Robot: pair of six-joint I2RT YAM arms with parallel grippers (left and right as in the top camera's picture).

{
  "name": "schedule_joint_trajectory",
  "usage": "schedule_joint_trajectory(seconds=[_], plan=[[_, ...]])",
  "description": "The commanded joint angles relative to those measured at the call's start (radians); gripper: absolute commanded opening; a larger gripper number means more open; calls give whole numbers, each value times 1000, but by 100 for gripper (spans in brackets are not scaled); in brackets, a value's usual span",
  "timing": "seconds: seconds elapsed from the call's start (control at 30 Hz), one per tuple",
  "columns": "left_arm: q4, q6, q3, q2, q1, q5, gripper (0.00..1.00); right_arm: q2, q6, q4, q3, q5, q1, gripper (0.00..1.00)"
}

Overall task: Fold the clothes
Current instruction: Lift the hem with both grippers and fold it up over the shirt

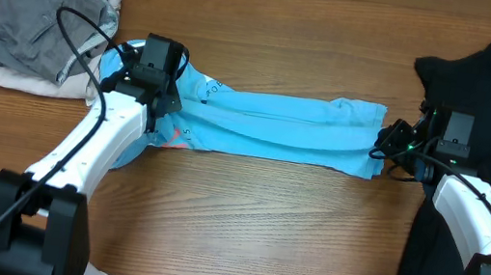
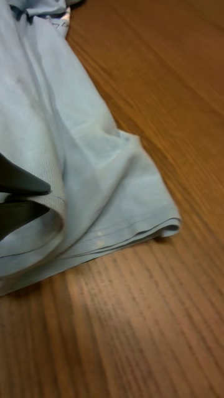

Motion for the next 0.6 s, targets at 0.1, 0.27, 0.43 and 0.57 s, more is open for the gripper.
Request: schedule_joint_trajectory(seconds=[0.1,0.27,0.43,0.57], plan=[[77,31,18,59,6,-4,4,2,-6,77,21,-8,3,4],[110,31,18,59,16,-11,4,2,-6,117,21,-8,3,4],[89,60,18,59,24,-11,76,2,-17,105,21,-8,3,87],[26,64,39,55,47,2,100,2,-78,33,21,-7,2,100]])
